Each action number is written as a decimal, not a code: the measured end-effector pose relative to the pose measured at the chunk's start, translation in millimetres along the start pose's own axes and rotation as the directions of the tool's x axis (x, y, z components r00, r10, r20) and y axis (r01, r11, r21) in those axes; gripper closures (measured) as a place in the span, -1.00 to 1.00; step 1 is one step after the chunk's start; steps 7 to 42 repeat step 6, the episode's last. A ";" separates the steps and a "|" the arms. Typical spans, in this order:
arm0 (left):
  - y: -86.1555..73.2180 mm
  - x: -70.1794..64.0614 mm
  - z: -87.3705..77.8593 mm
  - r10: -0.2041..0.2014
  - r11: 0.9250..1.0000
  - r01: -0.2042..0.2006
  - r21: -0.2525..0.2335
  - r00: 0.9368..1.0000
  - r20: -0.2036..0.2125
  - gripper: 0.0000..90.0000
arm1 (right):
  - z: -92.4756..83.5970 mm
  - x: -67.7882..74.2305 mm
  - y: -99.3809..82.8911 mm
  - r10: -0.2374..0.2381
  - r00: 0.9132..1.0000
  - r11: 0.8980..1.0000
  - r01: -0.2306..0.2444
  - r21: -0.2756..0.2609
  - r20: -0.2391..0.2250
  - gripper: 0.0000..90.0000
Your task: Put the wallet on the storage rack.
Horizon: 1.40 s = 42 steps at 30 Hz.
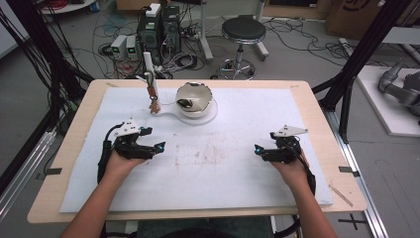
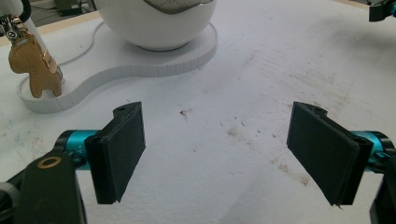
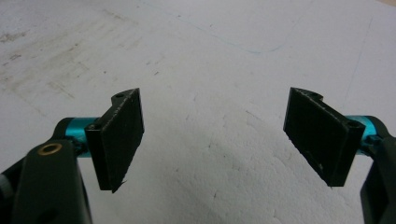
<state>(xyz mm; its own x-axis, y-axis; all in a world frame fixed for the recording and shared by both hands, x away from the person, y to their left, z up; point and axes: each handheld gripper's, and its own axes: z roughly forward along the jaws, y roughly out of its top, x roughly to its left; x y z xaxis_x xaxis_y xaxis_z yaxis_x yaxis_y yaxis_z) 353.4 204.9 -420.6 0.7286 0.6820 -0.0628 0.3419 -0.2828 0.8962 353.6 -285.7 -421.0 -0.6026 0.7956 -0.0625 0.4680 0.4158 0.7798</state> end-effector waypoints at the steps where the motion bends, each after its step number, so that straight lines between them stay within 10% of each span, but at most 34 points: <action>1: 0.0 -0.1 0.1 0.001 1.000 -0.001 0.003 1.000 0.002 -0.57 | -0.3 0.3 0.0 0.003 1.000 1.000 -0.003 0.000 0.000 -0.54; 42: -0.5 -0.4 2.0 0.003 1.000 -0.003 0.011 1.000 0.001 -0.57 | -0.5 0.0 0.0 0.000 1.000 1.000 0.000 -0.002 0.005 -0.54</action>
